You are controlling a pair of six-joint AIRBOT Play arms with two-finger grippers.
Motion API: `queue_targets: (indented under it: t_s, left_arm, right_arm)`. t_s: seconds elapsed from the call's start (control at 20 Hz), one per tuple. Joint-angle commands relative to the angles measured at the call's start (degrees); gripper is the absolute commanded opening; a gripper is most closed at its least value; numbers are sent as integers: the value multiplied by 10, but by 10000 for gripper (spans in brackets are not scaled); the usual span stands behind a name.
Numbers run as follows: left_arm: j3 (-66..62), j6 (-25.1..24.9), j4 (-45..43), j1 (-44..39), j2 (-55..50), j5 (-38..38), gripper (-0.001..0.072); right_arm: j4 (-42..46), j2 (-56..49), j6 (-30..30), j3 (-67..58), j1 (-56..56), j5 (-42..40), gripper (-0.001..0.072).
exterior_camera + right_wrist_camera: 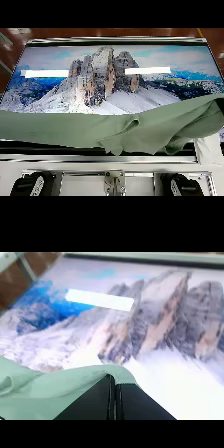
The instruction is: Fold the shirts.
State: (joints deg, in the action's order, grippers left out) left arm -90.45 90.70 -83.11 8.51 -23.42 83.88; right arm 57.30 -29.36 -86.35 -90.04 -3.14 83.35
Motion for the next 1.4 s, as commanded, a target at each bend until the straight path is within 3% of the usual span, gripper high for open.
queue_targets:
  t_s: [0.0,0.2,0.35,0.6,0.8,0.85,0.9,0.95,1.05,1.1,1.25,1.35]
  left_arm:
    - [50,3,-22,0,-4,7,44]
    - [183,24,28,0,-26,-62,44]
    - [297,25,57,0,-67,-148,44]
    - [352,26,193,0,-209,-305,44]
    - [351,26,229,-1,-369,-313,45]
    - [351,26,259,-1,-408,-314,47]
    - [350,26,286,-1,-440,-314,81]
    - [349,26,317,-1,-470,-317,203]
    - [342,26,353,2,-506,-320,614]
    - [335,25,351,5,-511,-316,665]
    - [297,-41,351,32,-508,-256,665]
    - [271,-48,351,40,-508,-181,660]
  right_arm:
    - [50,-19,-46,12,0,23,50]
    - [39,-115,-62,59,0,-12,50]
    - [40,-226,-44,107,0,-127,50]
    - [-142,-441,-44,110,0,-313,56]
    - [-198,-570,-45,110,18,-304,58]
    - [-198,-592,-44,110,26,-303,90]
    - [-198,-610,-42,110,34,-304,370]
    - [-199,-622,-22,110,39,-305,650]
    - [-197,-626,25,110,37,-301,677]
    - [-195,-620,42,107,25,-286,676]
    - [-165,-588,82,97,-46,-185,677]
    - [-105,-561,79,97,-105,-94,676]
